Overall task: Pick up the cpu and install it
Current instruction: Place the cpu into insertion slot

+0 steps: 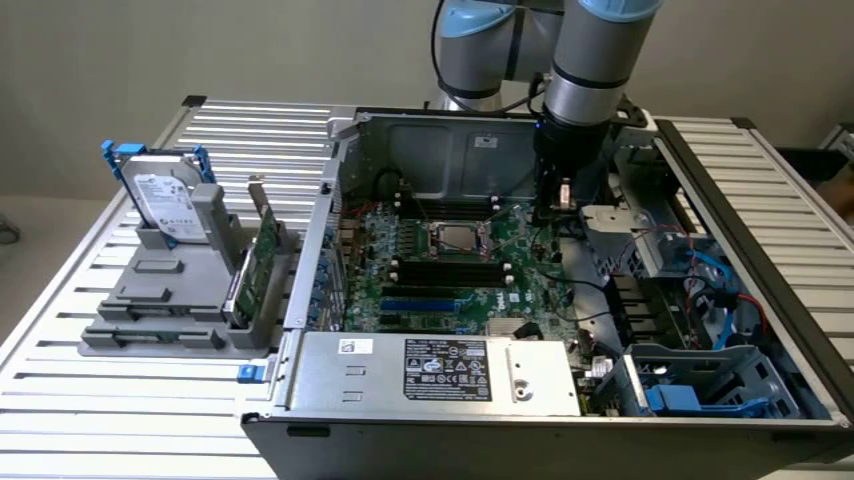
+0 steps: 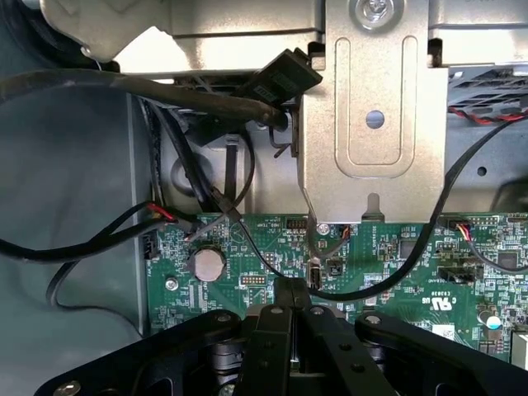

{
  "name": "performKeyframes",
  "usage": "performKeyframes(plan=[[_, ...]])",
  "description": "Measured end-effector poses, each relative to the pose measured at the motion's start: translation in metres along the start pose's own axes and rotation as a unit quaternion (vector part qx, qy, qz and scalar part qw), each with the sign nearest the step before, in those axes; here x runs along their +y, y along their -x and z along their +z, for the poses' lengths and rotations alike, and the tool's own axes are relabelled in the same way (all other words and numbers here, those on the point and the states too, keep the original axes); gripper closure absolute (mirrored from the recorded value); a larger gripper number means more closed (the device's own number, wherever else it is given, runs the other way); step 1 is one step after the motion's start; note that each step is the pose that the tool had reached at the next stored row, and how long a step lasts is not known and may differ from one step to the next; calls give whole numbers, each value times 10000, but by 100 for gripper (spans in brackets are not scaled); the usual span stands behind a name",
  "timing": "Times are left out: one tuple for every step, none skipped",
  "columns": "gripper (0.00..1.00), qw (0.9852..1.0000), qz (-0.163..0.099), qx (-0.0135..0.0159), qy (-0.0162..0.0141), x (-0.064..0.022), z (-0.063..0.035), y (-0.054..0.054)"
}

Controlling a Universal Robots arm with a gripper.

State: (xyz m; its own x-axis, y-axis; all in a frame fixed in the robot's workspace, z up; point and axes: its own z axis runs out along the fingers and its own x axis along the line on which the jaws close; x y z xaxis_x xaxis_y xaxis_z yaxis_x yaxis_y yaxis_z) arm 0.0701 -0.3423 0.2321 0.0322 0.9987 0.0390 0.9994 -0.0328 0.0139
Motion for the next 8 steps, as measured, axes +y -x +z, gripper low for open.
performKeyframes(plan=[[89, 10000, 2, -2, -19, 0, 0, -3], [89, 9999, 6, -5, -106, 0, 0, -4], [89, 9998, 11, -8, -194, -1, 0, -4], [89, 9996, 18, -11, -286, 0, 0, -5], [89, 9993, 25, -16, -374, 0, -1, -4], [89, 9989, 31, -22, -464, 1, -3, -4], [89, 9984, 41, -19, -561, -2, -1, -5], [89, 9979, 49, -20, -645, -2, 2, -4]])
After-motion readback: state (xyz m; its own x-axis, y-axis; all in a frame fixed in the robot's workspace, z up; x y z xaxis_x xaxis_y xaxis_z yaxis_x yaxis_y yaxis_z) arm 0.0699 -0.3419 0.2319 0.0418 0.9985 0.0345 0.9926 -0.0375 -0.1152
